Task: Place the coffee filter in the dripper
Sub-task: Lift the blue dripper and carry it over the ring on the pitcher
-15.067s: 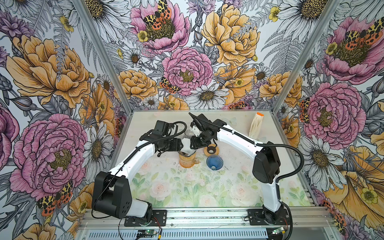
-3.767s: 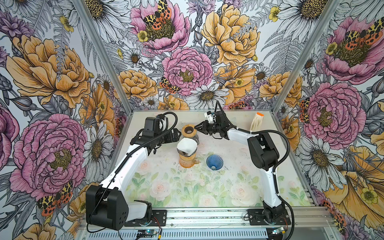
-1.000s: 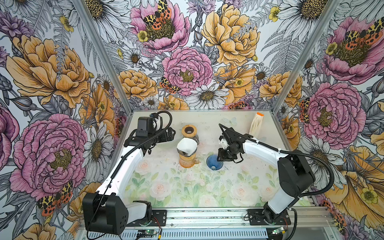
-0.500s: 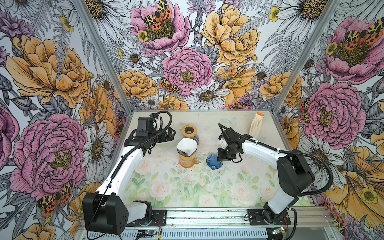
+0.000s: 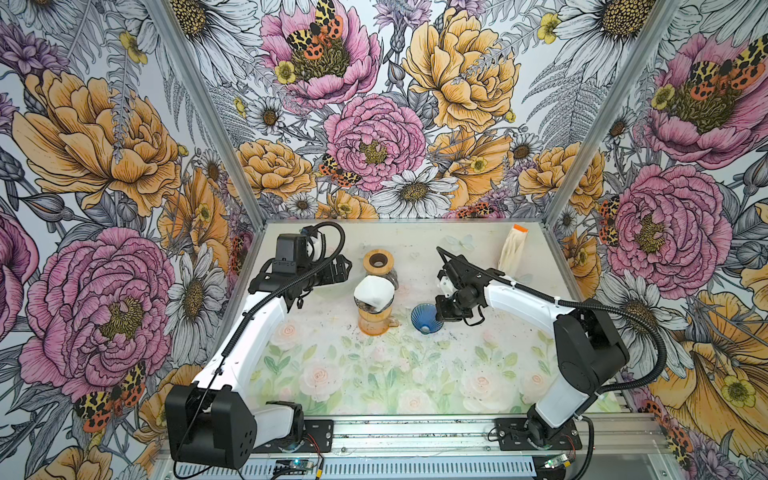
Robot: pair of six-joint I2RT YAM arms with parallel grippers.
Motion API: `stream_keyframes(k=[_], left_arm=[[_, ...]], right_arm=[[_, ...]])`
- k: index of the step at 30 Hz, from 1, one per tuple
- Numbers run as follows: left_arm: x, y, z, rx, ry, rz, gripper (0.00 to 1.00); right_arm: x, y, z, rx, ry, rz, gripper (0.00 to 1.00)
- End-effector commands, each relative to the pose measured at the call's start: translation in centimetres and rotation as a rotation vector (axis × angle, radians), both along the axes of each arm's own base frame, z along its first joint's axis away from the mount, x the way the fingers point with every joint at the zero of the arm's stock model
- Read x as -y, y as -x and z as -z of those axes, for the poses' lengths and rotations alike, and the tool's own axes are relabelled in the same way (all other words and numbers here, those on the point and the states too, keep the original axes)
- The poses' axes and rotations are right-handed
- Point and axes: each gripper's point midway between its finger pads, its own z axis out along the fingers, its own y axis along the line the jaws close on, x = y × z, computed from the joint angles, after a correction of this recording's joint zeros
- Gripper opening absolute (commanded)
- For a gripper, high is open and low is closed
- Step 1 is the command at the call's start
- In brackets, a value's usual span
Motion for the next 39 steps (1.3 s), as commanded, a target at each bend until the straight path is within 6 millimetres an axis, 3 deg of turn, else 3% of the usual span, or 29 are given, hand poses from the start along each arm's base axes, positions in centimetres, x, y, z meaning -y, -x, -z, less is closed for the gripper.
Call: stream_keyframes(k=[1, 17, 23, 33, 39], left_arm=[[0.6, -0.4, -0.7, 0.026, 0.016, 0.019, 0.99], [1.1, -0.9, -1.2, 0.03, 0.017, 0.03, 0.99], [1.2, -1.0, -1.4, 0.034, 0.017, 0.032, 0.99], [1.5, -1.5, -1.6, 0.036, 0.021, 0.04, 0.99], [1.7, -1.8, -1.4, 0.028, 0.023, 0.05, 0.99]], right_arm=[[-0.3, -0.9, -1.9, 0.074, -0.008, 0.0, 0.1], [0.0, -3.3, -7.3, 0.192, -0.099, 0.033, 0.03], [-0.1, -4.9, -10.3, 0.263, -0.136, 0.03, 0.04], [-2.5, -9.7, -16.5, 0.413, -0.206, -0.001, 0.04], [-4.7, -12.8, -18.1, 0.449, -0.246, -0.024, 0.05]])
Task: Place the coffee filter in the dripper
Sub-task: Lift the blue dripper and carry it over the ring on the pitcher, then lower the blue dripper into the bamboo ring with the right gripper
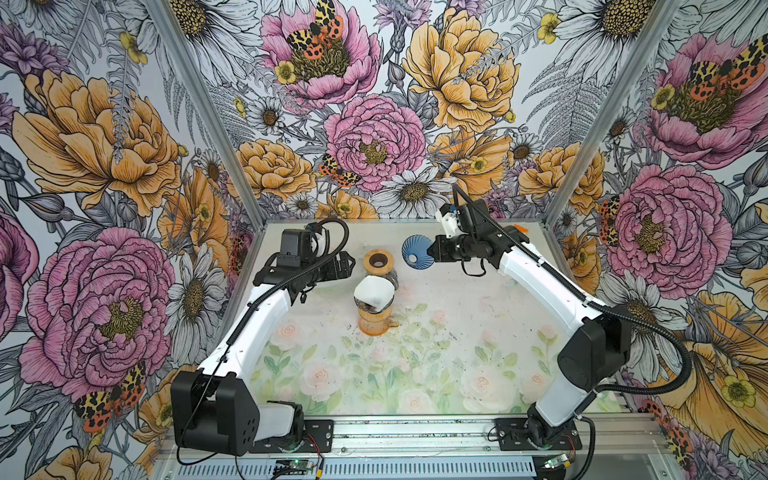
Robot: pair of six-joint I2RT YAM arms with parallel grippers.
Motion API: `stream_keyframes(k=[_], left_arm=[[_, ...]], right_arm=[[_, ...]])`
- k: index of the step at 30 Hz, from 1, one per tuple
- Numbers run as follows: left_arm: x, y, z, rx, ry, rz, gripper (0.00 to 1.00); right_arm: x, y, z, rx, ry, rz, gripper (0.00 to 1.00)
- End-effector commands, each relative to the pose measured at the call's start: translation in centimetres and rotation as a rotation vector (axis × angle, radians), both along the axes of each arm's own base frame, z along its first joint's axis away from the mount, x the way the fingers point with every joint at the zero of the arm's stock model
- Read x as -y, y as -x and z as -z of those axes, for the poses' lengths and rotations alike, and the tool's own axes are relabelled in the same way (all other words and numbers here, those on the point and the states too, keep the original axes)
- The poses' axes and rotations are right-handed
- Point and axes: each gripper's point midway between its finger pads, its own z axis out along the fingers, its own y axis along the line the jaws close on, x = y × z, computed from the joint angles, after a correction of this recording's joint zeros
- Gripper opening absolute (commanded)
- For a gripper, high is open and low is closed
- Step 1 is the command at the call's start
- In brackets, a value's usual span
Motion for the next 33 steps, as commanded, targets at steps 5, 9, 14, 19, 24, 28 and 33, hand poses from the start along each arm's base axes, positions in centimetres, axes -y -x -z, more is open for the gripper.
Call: stream_keyframes(k=[5, 9, 14, 19, 24, 28, 33], left_arm=[[0.8, -0.8, -1.7, 0.045, 0.022, 0.027, 0.99], [0.9, -1.0, -1.9, 0.048, 0.025, 0.029, 0.99], [1.0, -1.1, -1.9, 0.044, 0.019, 0.041, 0.99], [1.1, -1.1, -2.2, 0.049, 0.022, 0.047, 0.99], [1.1, -1.0, -2.2, 0.048, 0.024, 0.045, 0.99], [1.0, -1.0, -2.2, 0.048, 0.023, 0.043, 0.99], [1.0, -0.9, -1.9, 0.043, 0.022, 0.043, 0.99]], right_arm=[[-3.8, -3.3, -0.1, 0.032, -0.026, -0.057, 0.06], [-5.6, -4.7, 0.6, 0.028, -0.035, -0.069, 0.06], [-7.6, -5.9, 1.9, 0.009, -0.048, -0.082, 0.06], [-8.8, -6.4, 2.8, 0.0, -0.048, -0.088, 0.06], [-9.3, -6.4, 4.4, -0.032, -0.04, -0.086, 0.06], [-9.7, -6.4, 5.4, -0.046, -0.028, -0.084, 0.06], [-9.6, -6.6, 6.2, -0.052, -0.008, -0.069, 0.06]])
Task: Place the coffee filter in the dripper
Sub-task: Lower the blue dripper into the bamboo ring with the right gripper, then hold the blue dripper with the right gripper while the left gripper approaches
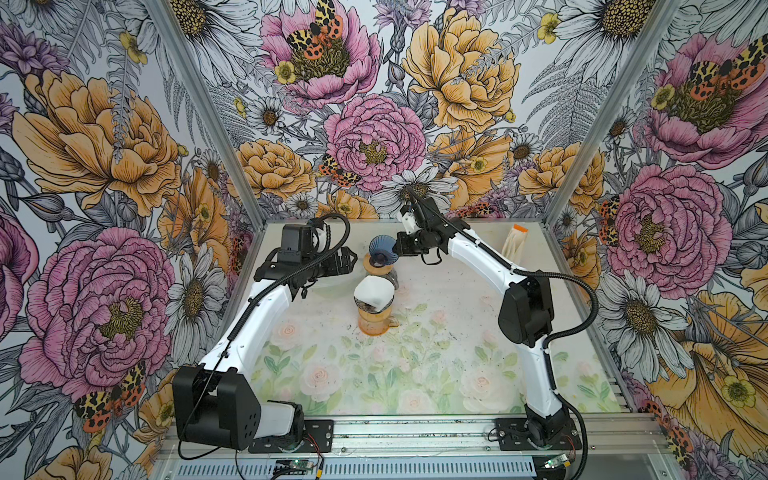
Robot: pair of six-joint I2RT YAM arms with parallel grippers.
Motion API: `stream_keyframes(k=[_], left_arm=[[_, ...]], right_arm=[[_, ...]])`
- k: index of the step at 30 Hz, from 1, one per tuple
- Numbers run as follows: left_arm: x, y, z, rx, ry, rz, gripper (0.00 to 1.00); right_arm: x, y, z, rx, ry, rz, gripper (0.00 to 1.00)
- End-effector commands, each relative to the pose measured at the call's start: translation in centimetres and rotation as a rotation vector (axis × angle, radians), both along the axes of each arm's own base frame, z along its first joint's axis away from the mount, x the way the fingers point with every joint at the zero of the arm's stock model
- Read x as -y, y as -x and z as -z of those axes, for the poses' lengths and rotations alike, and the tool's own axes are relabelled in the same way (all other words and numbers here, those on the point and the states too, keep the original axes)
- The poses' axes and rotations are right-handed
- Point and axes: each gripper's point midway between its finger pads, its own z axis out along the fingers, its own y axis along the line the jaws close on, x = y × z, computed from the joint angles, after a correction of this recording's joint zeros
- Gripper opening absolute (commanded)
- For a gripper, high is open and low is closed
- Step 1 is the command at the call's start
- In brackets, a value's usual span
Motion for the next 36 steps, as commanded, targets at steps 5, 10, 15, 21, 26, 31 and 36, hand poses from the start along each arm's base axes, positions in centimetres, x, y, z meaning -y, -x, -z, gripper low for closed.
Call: stream_keyframes(k=[5, 10, 15, 21, 26, 31, 36], left_arm=[[0.5, -0.1, -0.3, 0.014, 0.002, 0.024, 0.99], [0.5, 0.0, -0.3, 0.013, 0.0, 0.024, 0.99], [0.5, 0.0, 0.1, 0.004, 0.001, 0.027, 0.99], [0.5, 0.0, 0.3, -0.002, 0.001, 0.026, 0.99], [0.8, -0.1, 0.7, -0.01, -0.001, 0.034, 0.99], [1.2, -0.2, 0.7, -0.012, -0.001, 0.043, 0.99], [1.4, -0.1, 0.9, -0.015, 0.001, 0.051, 0.99]], right_arm=[[-1.2, -0.4, 0.2, 0.008, -0.013, 0.006, 0.06], [-1.3, -0.1, 0.7, -0.001, 0.01, 0.011, 0.07], [-0.6, 0.1, 1.7, -0.021, 0.057, 0.035, 0.07], [1.3, 0.3, 1.7, -0.012, 0.149, 0.08, 0.06], [3.3, 0.5, 1.5, 0.001, 0.235, 0.117, 0.07], [4.3, 0.7, 1.3, -0.002, 0.267, 0.135, 0.07], [5.8, 1.0, 1.2, -0.009, 0.302, 0.156, 0.07]])
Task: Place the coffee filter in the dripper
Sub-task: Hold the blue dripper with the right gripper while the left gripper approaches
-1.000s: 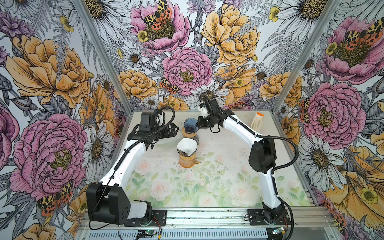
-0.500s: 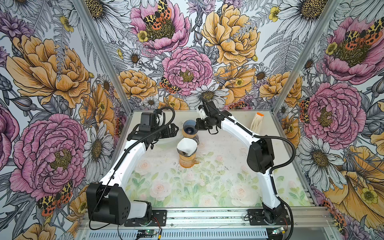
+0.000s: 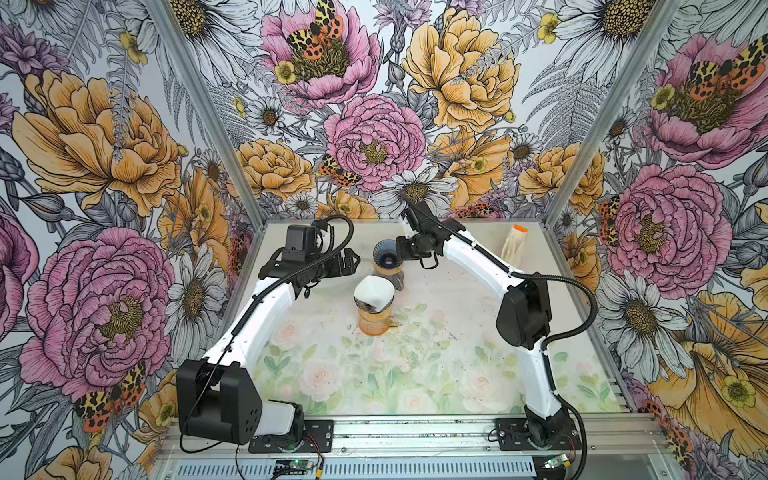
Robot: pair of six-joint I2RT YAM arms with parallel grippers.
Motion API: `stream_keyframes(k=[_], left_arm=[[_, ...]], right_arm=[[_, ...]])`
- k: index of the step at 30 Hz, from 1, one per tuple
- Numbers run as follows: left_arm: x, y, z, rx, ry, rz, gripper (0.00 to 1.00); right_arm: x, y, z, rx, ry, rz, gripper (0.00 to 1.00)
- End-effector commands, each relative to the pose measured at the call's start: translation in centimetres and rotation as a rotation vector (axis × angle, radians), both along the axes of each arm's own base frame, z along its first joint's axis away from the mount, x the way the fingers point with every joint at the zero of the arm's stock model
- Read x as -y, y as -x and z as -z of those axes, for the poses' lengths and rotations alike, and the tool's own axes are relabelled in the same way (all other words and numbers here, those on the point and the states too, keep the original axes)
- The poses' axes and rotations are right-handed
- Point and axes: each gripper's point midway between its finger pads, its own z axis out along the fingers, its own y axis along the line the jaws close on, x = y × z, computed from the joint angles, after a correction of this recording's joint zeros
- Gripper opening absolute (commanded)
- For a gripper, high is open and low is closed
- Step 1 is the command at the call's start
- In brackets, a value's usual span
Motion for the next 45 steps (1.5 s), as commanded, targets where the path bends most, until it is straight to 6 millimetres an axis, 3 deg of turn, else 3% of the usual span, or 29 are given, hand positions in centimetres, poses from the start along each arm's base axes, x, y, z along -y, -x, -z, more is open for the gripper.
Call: stream_keyframes(k=[1, 13, 24, 31, 36, 40, 45], left_arm=[[0.8, 0.0, -0.1, 0.01, 0.006, 0.036, 0.99], [4.0, -1.1, -1.7, 0.065, -0.038, 0.097, 0.99], [9.9, -2.9, -4.2, 0.113, -0.004, 0.228, 0.99], [13.4, -3.0, -4.3, 0.101, -0.003, 0.265, 0.99], [15.8, -2.4, -3.7, 0.066, 0.018, 0.288, 0.98], [17.6, -1.8, -2.8, 0.033, 0.02, 0.31, 0.96], [19.6, -1.1, -1.6, -0.009, 0.034, 0.341, 0.94]], right_arm=[[3.6, 0.9, 0.1, -0.027, 0.112, 0.043, 0.07], [8.2, 2.7, -0.5, -0.052, 0.136, 0.082, 0.07], [10.1, 6.3, -0.3, -0.144, 0.082, 0.047, 0.08], [11.9, 9.0, -0.6, -0.183, 0.103, 0.037, 0.08], [14.2, 10.4, -0.4, -0.204, 0.124, 0.064, 0.09], [15.4, 10.7, 0.2, -0.219, 0.131, 0.083, 0.12], [14.7, 10.0, -0.2, -0.207, 0.1, 0.074, 0.15]])
